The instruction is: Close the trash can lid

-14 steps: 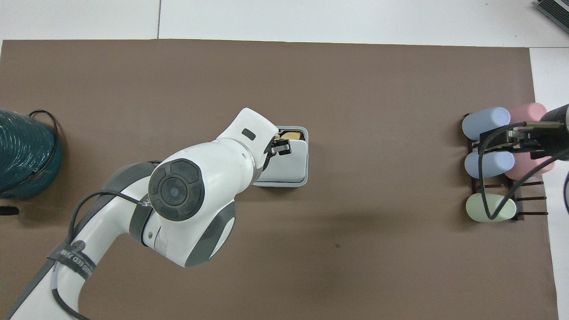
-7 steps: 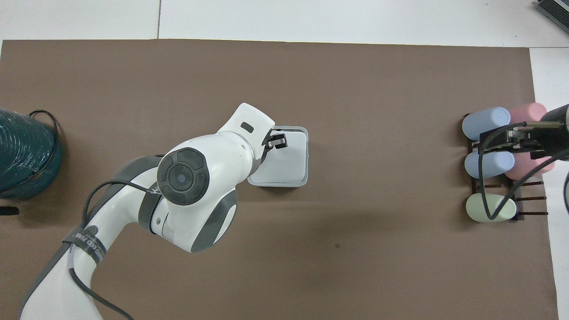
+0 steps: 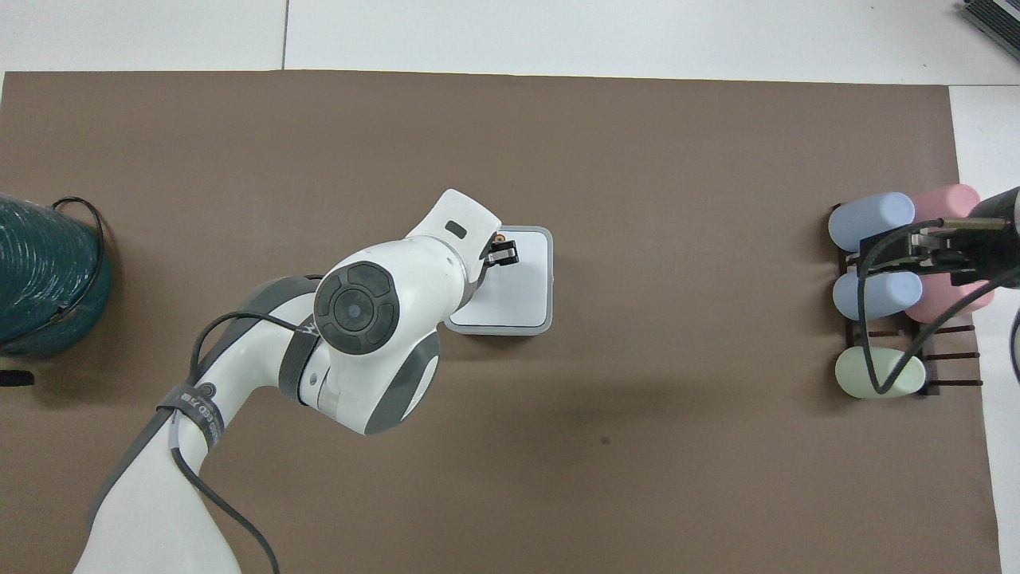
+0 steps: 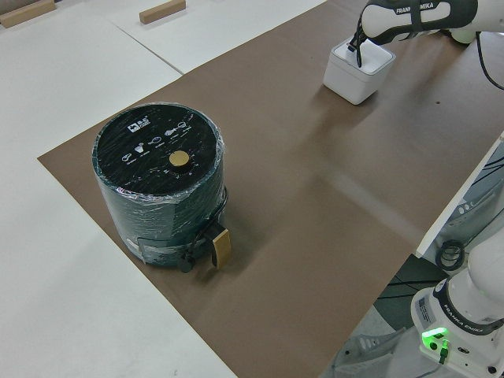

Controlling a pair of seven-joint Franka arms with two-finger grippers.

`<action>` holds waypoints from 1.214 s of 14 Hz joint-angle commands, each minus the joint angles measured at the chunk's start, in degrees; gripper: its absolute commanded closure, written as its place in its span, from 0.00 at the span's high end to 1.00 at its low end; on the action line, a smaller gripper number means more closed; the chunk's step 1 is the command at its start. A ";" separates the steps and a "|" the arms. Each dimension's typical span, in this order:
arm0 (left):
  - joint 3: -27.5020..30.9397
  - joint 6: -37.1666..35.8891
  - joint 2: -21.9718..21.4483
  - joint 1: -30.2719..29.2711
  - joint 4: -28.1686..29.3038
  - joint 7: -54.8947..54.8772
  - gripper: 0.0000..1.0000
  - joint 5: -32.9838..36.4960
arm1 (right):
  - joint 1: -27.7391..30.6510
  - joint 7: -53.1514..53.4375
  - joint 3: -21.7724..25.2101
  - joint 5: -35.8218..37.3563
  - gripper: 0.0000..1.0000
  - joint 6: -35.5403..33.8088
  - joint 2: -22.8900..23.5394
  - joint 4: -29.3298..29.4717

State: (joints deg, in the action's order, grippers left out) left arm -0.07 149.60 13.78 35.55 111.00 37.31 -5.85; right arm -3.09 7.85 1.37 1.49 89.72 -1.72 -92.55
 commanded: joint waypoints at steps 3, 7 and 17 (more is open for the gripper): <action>-0.02 1.30 3.87 0.75 -0.35 -1.54 0.12 -0.66 | 0.10 -1.35 0.13 -0.26 1.00 -0.51 -0.30 -0.35; -0.02 2.10 5.38 1.46 -1.22 -1.36 0.12 -0.48 | 0.19 -1.35 0.13 -0.26 1.00 -0.51 -0.30 -0.35; 0.24 -42.87 2.30 -12.68 -24.68 -14.52 0.23 -0.13 | 0.19 -1.44 0.13 -0.26 1.00 -0.51 -0.30 -0.35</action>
State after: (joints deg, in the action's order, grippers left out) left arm 0.64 112.88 16.23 26.26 88.91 27.54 -5.82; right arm -3.09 7.85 1.37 1.49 89.72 -1.72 -92.56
